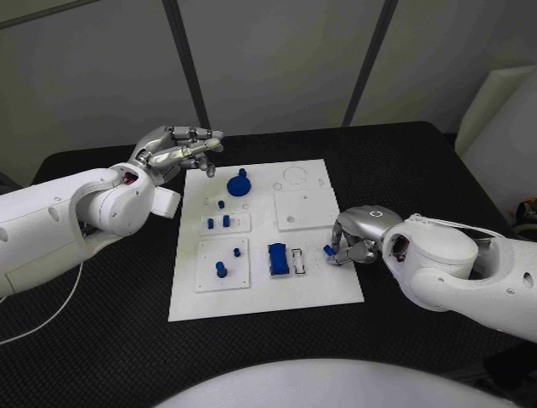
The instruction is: Assemble the parts on the task board
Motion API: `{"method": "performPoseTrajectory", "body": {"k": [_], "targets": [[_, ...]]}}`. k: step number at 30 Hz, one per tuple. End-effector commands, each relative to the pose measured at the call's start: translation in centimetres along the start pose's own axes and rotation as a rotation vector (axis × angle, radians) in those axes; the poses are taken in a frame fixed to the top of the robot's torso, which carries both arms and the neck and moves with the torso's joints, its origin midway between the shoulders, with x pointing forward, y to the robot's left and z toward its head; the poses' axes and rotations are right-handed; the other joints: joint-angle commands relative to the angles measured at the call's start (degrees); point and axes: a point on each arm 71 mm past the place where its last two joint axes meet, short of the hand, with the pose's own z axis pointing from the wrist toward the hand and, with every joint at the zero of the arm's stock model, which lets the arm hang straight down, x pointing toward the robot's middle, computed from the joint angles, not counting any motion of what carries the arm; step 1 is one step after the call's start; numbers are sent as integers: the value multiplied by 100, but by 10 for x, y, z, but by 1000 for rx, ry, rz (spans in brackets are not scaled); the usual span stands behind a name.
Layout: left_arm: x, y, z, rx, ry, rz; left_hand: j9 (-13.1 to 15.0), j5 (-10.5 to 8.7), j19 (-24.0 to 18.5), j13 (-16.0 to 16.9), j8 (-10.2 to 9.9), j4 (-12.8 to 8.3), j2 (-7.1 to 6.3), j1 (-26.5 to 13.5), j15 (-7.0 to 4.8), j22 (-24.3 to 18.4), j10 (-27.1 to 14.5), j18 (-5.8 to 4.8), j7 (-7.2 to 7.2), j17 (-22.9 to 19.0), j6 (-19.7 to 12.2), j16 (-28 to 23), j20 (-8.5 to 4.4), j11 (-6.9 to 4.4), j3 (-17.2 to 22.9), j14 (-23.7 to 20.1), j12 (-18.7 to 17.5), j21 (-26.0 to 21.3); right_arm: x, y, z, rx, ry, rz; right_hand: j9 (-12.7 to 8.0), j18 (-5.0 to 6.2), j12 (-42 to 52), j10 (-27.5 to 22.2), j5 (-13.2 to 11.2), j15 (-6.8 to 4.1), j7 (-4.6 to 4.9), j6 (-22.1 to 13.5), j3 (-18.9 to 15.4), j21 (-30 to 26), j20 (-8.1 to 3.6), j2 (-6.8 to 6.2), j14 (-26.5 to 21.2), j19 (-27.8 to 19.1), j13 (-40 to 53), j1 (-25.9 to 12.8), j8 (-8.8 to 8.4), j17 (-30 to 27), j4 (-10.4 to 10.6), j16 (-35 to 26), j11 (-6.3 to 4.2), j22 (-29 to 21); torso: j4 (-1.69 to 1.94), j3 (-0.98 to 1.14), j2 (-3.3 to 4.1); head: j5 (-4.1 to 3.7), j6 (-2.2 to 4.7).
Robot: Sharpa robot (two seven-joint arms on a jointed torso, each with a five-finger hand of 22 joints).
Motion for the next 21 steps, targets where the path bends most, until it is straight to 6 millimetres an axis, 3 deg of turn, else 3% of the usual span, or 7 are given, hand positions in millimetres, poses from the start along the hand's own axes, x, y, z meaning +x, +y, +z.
{"method": "performPoseTrajectory", "body": {"k": [1,4,13,17,21], "targets": [[1,-2,0,14,13,11,-7,20,-15,-7,22,-30,38,24,-10,-8,-48,292,24,-6,-14,-12,21,2,-16,-39,30,-25,21,-3,-1,24,136,-115,10,-41,-17,-41,-18,-2,7,-39,5,-41,31,5,341,100,-10,72,13,52,-52,2,-7,955,6,2,4,9,2],[1,-2,0,14,13,12,-7,20,-15,-7,22,-30,38,24,-10,-8,-48,292,24,-6,-14,-12,21,2,-16,-39,30,-25,22,-1,-1,21,136,-124,16,-41,-21,-48,33,-3,7,-45,30,-43,30,34,340,100,-10,128,17,52,-73,0,-7,954,6,3,4,10,1],[1,-2,0,14,13,12,-7,20,-15,-7,22,-30,38,24,-10,-8,-48,292,24,-6,-14,-12,21,2,-16,-39,30,-25,17,-3,-6,47,79,6,36,-49,-62,-80,115,-55,-41,-22,607,-22,-18,376,340,127,-19,670,40,63,-234,-3,-64,981,-3,6,3,13,3],[1,-2,0,14,15,12,-7,20,-15,-7,22,-30,38,24,-10,-8,-48,292,24,-6,-14,-12,21,2,-16,-39,30,-25,15,-5,-8,67,61,107,48,-52,-74,-74,436,-57,-42,-8,893,-15,-28,314,341,135,-21,708,47,70,-218,-4,-66,991,5,0,3,6,3],[1,-2,0,13,14,12,-7,20,-15,-7,22,-30,38,24,-10,-8,-48,292,24,-6,-14,-12,21,2,-16,-39,30,-25,13,-6,-11,91,27,235,75,-53,-109,-65,653,-56,-37,5,1299,-9,-33,126,341,143,-40,633,61,72,-148,-10,-57,1001,6,6,4,11,0]]}}
